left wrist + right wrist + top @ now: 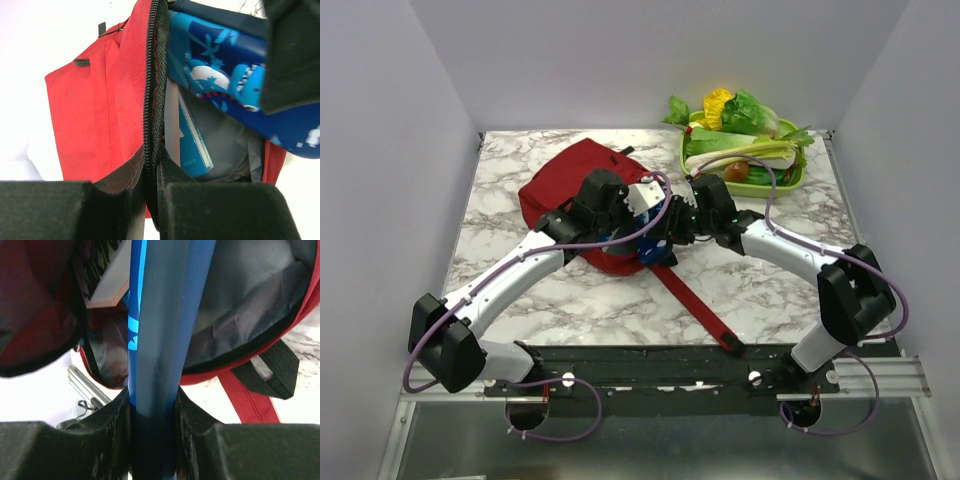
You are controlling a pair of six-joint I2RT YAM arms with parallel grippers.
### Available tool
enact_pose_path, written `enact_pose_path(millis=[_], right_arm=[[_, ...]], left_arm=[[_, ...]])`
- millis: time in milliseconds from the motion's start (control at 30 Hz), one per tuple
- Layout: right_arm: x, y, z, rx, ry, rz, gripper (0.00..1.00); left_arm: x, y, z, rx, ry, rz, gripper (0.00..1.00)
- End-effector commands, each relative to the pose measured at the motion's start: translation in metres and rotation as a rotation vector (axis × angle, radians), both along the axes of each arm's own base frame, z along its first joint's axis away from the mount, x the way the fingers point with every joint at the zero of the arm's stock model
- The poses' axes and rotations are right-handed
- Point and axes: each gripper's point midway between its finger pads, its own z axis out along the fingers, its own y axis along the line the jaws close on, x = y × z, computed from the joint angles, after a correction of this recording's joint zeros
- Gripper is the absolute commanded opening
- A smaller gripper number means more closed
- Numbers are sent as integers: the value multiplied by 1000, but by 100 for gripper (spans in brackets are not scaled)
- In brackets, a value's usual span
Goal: Pack the student bag
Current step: Place the stationery in the student bag.
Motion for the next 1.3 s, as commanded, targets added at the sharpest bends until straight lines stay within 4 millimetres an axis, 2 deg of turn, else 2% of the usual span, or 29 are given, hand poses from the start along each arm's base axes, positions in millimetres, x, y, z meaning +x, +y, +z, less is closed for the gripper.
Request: enact_pose_path(millis=[0, 33, 67, 133, 200, 267, 300, 367, 400, 467, 567, 667, 733, 833, 900, 967, 1000, 1100, 1133, 1267], right_arm=[[24, 4, 4, -49, 13, -71, 22], [33, 7, 13, -51, -10, -85, 23], [41, 7, 3, -81, -1, -107, 23], [50, 9, 4, -97, -2, -127, 23], [53, 12, -9, -129, 14, -134, 24], [52, 23, -11, -138, 11, -110, 25], [52, 26, -23, -169, 24, -101, 27], [44, 35, -32, -235, 10, -64, 29], [39, 35, -46, -278, 34, -49, 30], [29, 42, -59, -331, 29, -10, 33], [13, 43, -78, -400, 40, 30, 45], [1, 40, -88, -432, 50, 55, 64], [-7, 37, -94, -450, 55, 76, 100], [-18, 29, -96, -465, 59, 100, 100], [-20, 23, -85, -465, 26, 97, 100], [-15, 12, -82, -501, -14, 76, 100], [-13, 10, -71, -494, -39, 69, 100], [-8, 0, -60, -501, -78, 62, 100], [-6, -3, -47, -486, -103, 49, 100], [7, -33, -36, -500, -130, -23, 100]], left_arm=[[-12, -3, 6, -47, 20, -30, 19], [-13, -5, 7, -53, 23, -35, 20], [-13, -5, 9, -56, 24, -37, 20], [-14, -6, 10, -62, 25, -44, 20], [-15, -6, 9, -63, 27, -45, 20], [-15, -7, 8, -67, 32, -48, 20], [-16, -7, 8, -68, 32, -48, 20], [-15, -8, 9, -71, 35, -48, 20], [-15, -8, 11, -75, 31, -47, 20], [-15, -9, 12, -76, 32, -49, 20], [-15, -9, 15, -80, 28, -49, 20], [-15, -9, 13, -81, 32, -49, 20], [-15, -9, 13, -84, 32, -47, 20], [-16, -8, 14, -81, 32, -47, 20], [-15, -7, 13, -80, 31, -43, 20], [-15, -7, 12, -78, 31, -40, 20], [-16, -7, 13, -78, 31, -41, 20], [-16, -5, 14, -71, 25, -36, 20], [-16, -4, 13, -69, 25, -34, 20], [-18, -1, 16, -67, 16, -33, 20]])
